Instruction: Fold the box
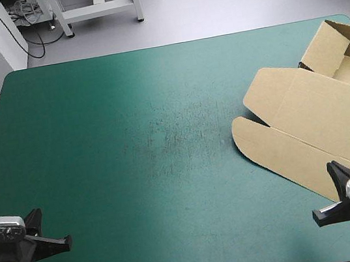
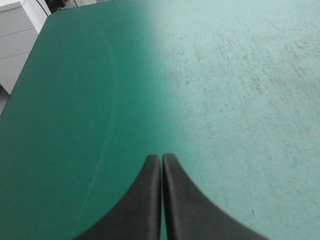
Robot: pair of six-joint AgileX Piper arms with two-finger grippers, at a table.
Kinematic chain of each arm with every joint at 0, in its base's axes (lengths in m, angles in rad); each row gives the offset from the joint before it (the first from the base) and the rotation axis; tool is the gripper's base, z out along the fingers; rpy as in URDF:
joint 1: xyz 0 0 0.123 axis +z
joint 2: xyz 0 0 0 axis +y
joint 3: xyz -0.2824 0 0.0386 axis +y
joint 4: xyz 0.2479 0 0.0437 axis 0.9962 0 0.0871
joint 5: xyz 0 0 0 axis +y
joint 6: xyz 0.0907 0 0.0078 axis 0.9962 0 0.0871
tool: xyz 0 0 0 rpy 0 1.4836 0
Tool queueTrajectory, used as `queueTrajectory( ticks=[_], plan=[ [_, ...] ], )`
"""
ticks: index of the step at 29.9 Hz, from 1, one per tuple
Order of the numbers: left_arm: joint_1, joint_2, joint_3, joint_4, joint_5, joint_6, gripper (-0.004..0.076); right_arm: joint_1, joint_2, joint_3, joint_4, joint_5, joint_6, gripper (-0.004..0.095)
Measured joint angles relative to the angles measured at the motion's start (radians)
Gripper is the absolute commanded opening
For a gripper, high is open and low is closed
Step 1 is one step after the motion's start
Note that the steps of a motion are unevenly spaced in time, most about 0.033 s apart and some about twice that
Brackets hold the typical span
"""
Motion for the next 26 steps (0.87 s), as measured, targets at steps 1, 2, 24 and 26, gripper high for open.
queueTrajectory(
  ticks=[1,2,24,26],
  plan=[
    [0.000,0.000,0.006,0.017,0.000,-0.017,-0.0010,0.000,-0.022,0.009,0.003,-0.004,0.000,-0.0004],
    [0.000,0.000,0.012,0.036,0.000,-0.037,-0.0010,0.000,-0.041,0.019,0.005,-0.008,0.000,-0.0004],
    [0.000,-0.217,0.055,-0.462,-0.032,0.386,-0.0010,0.000,-0.115,0.057,0.049,-0.003,-0.001,-0.0004],
    [0.000,-0.217,0.055,-0.502,-0.029,0.433,-0.0010,0.000,-0.115,0.057,0.050,0.000,-0.005,-0.0004]
  ],
)
